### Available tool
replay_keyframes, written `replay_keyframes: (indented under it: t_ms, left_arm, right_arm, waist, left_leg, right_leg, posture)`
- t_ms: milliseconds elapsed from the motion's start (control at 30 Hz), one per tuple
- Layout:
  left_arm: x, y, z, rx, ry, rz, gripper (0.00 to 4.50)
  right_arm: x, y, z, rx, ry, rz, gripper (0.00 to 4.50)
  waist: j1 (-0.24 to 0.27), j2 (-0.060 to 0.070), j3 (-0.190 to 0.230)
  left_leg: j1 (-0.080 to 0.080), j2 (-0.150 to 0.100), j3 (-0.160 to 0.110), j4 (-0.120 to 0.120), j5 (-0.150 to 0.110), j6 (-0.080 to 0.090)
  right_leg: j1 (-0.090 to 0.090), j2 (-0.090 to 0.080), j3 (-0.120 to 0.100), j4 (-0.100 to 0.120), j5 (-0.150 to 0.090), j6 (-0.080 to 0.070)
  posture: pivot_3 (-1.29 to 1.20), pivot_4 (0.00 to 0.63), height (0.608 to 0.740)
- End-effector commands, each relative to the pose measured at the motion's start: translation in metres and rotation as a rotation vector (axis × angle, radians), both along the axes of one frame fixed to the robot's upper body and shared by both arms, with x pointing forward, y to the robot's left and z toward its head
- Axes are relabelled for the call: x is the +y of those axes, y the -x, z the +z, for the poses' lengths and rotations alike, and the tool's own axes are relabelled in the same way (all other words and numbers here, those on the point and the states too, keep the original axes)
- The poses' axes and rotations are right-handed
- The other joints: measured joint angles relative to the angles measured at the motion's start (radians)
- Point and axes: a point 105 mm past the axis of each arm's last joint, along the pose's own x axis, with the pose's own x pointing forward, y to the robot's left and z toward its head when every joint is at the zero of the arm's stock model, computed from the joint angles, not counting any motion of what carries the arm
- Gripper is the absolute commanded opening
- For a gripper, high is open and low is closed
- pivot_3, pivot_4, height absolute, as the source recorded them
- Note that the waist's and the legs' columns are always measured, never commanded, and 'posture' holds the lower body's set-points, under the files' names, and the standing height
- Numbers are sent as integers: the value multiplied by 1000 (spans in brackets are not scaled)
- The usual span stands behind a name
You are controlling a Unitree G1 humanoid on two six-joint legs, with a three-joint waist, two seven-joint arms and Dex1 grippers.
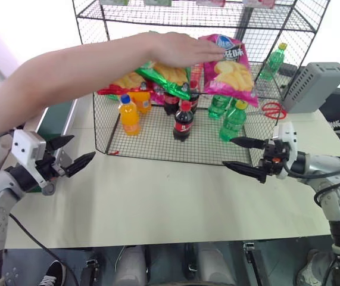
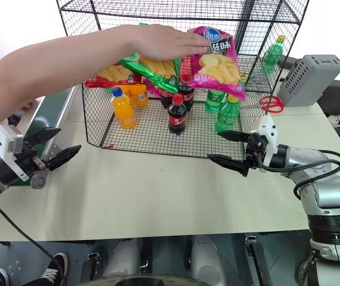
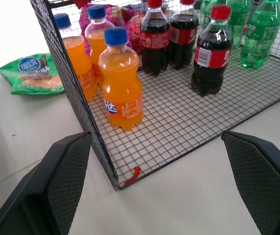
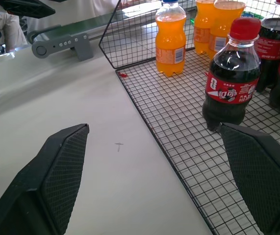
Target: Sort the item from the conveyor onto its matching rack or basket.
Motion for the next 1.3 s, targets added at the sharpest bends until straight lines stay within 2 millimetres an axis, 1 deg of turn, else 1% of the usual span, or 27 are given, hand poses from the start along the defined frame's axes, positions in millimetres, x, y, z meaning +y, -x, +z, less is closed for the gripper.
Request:
replay_keyframes:
  t_ms: [33,167,233,367,600,767,1000,1167,1300]
  left_arm:
    - [-4,2,10,-48,-15,-8,4500]
    - [-1,2,6,-41,-15,6,4500]
    - [-1,2,7,-46,-11,9,4500]
    - [-7,7,10,-36,12,-57,4500]
    - [-5,9,10,-15,30,-80,4500]
    - [-5,8,12,-33,29,-73,4500]
    - [0,10,10,-54,-4,-63,4500]
    - [2,12,13,-62,12,-64,4500]
    - [5,16,11,-50,15,-72,4500]
  right_arm:
    - [2,-2,9,-49,-2,15,4404]
    - [2,-3,9,-54,4,17,4404]
    - [3,-4,9,-55,5,18,4404]
    - [5,-3,11,-58,4,29,4404]
    - [9,-1,12,-56,5,44,4404]
    - [11,-2,12,-65,6,52,4404]
    - [13,-5,12,-74,3,60,4404]
    - [15,-6,12,-74,4,68,4404]
    - [17,-5,12,-70,2,80,4404]
  waist:
    - [0,0,0]
    - [1,0,0]
    - [1,0,0]
    - [1,0,0]
    - [0,0,0]
    - [1,0,0]
    - [1,0,0]
    - [1,0,0]
    - [1,0,0]
  left_leg:
    - [0,0,0,0,0,0]
    - [0,0,0,0,0,0]
    - [0,0,0,0,0,0]
    - [0,0,0,0,0,0]
    - [0,0,0,0,0,0]
    - [0,0,0,0,0,0]
    - [0,0,0,0,0,0]
    - [0,0,0,0,0,0]
    - [0,0,0,0,0,0]
  right_leg:
    - [0,0,0,0,0,0]
    - [0,0,0,0,0,0]
    - [0,0,0,0,0,0]
    - [0,0,0,0,0,0]
    - [0,0,0,0,0,0]
    - [0,0,0,0,0,0]
    - [0,0,0,0,0,0]
    - [0,0,0,0,0,0]
    - [0,0,0,0,0,0]
  posture:
    - [0,150,740]
    - [0,150,740]
    - [0,150,740]
    - [0,150,740]
    - [0,150,740]
    - [0,150,740]
    - [0,150,740]
    - [0,150,740]
    - [0,150,740]
